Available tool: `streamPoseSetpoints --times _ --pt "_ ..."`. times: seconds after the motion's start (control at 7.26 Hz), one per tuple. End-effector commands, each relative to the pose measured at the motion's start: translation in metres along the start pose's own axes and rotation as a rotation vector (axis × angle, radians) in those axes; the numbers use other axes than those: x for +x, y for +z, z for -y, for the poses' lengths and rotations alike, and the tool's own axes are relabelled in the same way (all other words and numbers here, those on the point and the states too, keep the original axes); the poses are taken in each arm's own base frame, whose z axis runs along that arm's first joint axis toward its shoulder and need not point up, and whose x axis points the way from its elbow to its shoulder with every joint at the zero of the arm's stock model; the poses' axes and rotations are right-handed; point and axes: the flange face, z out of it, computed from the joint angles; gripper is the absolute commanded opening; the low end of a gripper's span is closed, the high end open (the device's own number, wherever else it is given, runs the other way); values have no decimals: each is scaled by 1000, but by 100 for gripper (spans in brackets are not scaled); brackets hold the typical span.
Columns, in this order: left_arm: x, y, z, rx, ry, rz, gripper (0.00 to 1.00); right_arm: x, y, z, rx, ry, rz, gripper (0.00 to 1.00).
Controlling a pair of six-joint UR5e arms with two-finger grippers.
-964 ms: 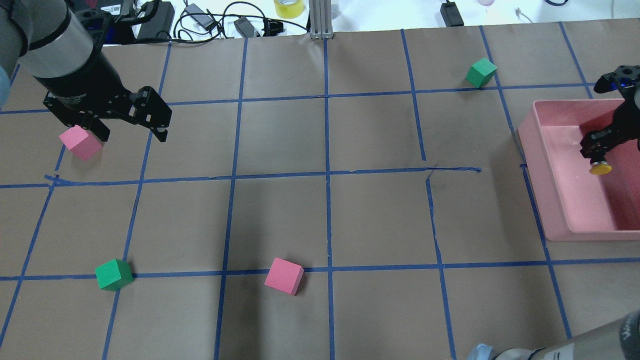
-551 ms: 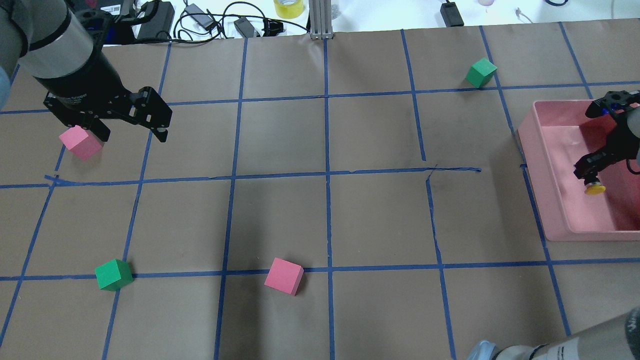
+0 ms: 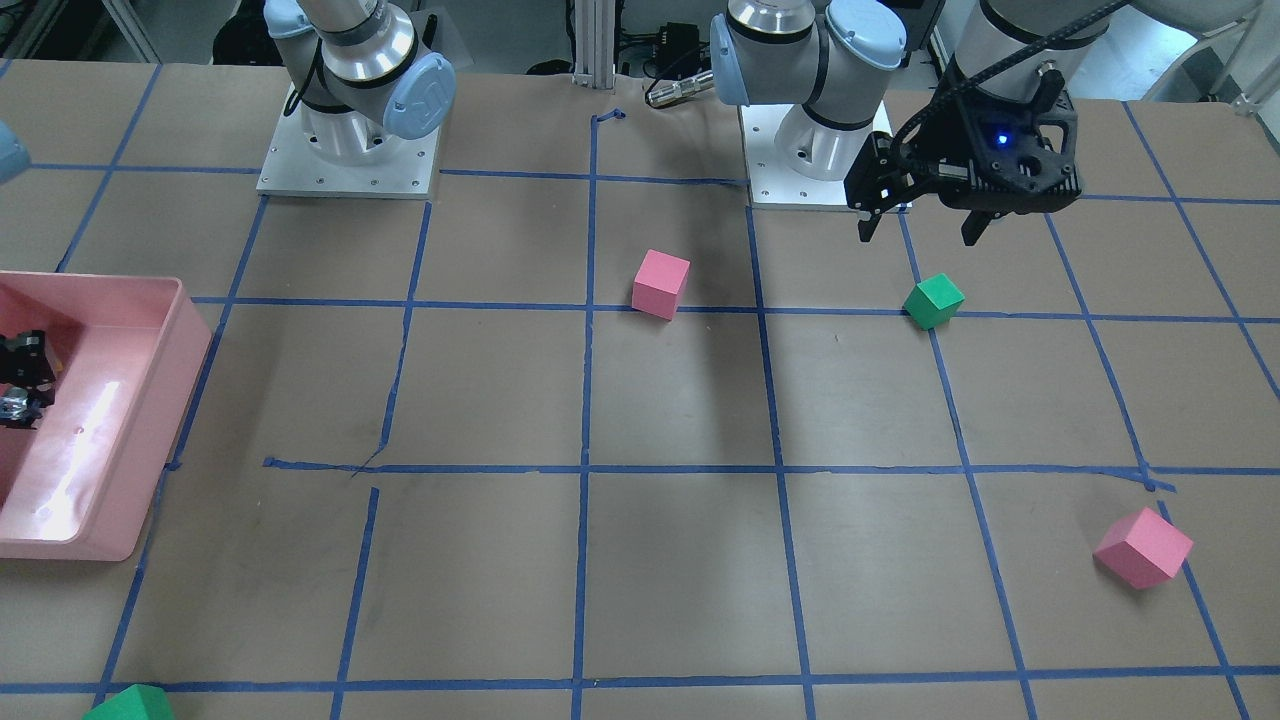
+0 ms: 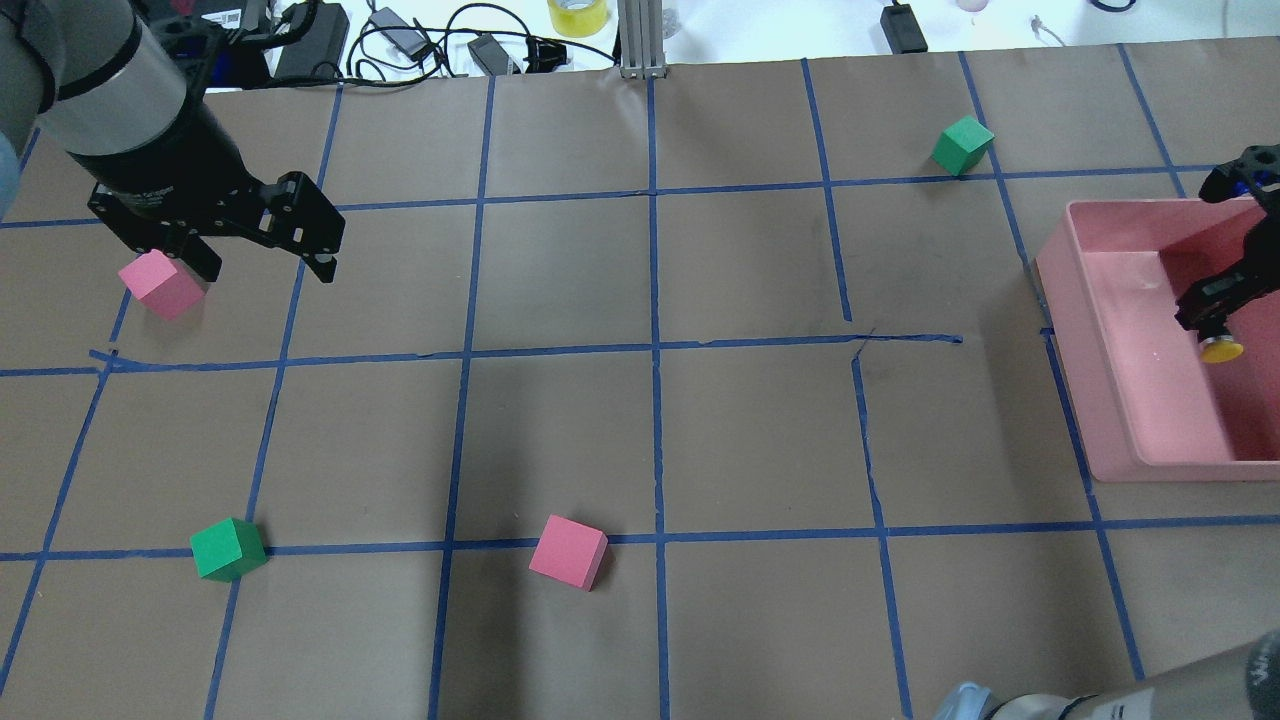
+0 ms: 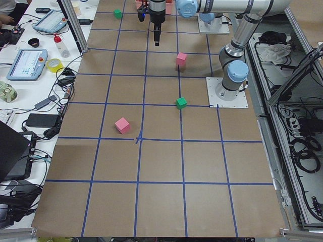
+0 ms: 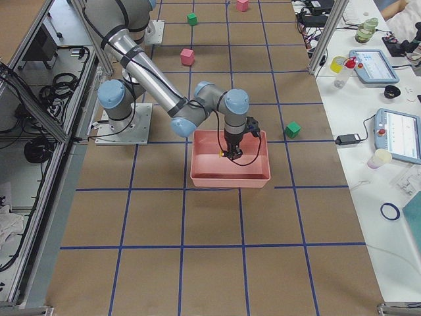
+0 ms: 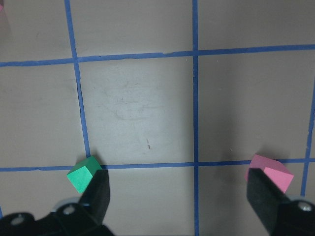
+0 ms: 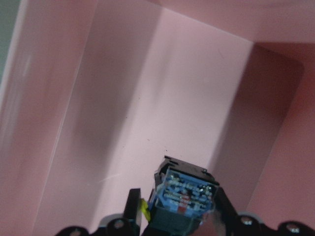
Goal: Align button upright
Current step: 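Lift the button out of the pink bin with the right gripper, then carry the button to the table center and lower it with the right gripper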
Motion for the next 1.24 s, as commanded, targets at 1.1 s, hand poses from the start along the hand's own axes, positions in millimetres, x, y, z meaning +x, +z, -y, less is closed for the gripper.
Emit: streamPoseSetpoints --times 1.1 --pt "6 4 8 65 -3 -60 100 -517 -28 152 156 -32 80 0"
